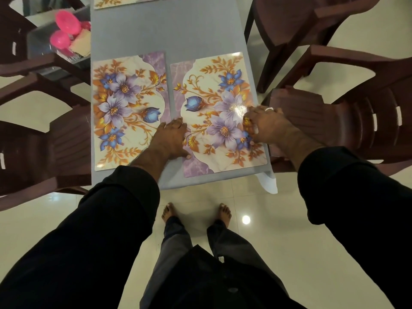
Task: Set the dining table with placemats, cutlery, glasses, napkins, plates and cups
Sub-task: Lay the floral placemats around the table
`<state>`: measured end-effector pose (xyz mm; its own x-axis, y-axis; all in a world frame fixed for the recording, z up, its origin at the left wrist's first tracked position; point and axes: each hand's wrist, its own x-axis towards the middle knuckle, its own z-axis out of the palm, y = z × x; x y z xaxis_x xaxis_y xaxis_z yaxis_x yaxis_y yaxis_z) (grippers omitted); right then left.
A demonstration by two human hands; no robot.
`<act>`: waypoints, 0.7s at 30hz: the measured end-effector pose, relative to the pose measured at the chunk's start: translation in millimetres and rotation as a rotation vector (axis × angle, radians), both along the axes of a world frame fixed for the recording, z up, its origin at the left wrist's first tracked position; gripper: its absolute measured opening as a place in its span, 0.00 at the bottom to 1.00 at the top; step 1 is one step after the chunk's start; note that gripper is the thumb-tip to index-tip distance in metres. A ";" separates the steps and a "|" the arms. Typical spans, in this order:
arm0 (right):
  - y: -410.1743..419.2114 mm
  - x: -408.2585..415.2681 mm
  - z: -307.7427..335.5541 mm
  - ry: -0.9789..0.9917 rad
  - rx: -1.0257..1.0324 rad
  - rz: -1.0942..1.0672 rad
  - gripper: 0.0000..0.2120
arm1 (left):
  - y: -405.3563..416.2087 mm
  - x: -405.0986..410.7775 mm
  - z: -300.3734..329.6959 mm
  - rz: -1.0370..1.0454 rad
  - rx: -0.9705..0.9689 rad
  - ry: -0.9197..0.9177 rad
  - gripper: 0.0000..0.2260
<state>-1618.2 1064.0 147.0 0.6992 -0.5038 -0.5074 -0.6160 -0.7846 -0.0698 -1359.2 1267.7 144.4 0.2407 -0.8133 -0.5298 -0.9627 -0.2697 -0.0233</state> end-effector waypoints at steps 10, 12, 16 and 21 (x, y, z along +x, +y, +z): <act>4.8 -4.4 0.5 -0.001 0.009 -0.019 0.45 | 1.6 -0.6 -5.5 0.007 -0.013 0.011 0.54; 6.3 -5.7 -0.3 -0.007 0.013 -0.034 0.45 | 2.3 -0.3 -6.7 0.011 -0.020 0.016 0.54; 10.3 -9.3 0.1 -0.029 0.017 -0.057 0.43 | 3.4 -0.4 -9.6 0.000 -0.037 0.019 0.53; 13.3 -8.6 2.1 -0.009 0.018 -0.065 0.44 | 3.3 1.2 -11.7 -0.017 -0.052 0.027 0.53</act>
